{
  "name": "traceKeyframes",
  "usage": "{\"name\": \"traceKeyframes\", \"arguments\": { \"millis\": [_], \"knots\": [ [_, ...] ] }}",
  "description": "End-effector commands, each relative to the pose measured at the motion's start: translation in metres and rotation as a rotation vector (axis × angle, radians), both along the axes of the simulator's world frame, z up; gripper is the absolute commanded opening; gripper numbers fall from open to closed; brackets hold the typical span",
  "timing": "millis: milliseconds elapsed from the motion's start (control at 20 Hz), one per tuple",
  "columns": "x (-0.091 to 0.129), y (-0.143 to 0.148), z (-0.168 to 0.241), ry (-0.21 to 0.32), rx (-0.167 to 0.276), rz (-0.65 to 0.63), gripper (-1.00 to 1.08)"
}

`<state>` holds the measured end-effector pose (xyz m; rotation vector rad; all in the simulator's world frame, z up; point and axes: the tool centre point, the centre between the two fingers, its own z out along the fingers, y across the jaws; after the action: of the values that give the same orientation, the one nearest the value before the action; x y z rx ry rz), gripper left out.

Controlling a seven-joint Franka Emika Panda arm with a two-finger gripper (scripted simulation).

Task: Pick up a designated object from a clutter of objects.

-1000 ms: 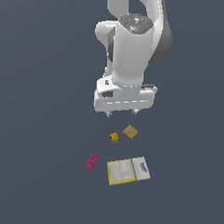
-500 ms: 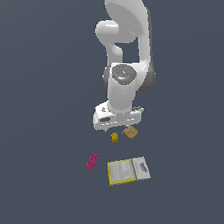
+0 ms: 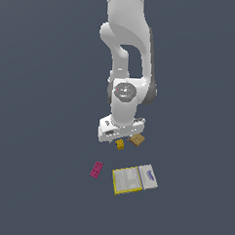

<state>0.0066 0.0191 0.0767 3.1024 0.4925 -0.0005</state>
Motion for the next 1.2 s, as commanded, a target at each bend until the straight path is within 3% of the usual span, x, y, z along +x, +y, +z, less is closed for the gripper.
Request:
{"name": "traceKeyframes", "arguments": {
  "millis": [0, 1050, 1100, 1150],
  "knots": [
    [-0.001, 0.000, -0.004, 0.000, 0.000, 0.005, 1.00],
    [-0.001, 0.000, -0.055, 0.000, 0.000, 0.005, 1.00],
    [-0.001, 0.000, -0.055, 0.000, 0.000, 0.005, -1.00],
    [-0.001, 0.000, -0.055, 0.000, 0.000, 0.005, -1.00]
  ]
}}
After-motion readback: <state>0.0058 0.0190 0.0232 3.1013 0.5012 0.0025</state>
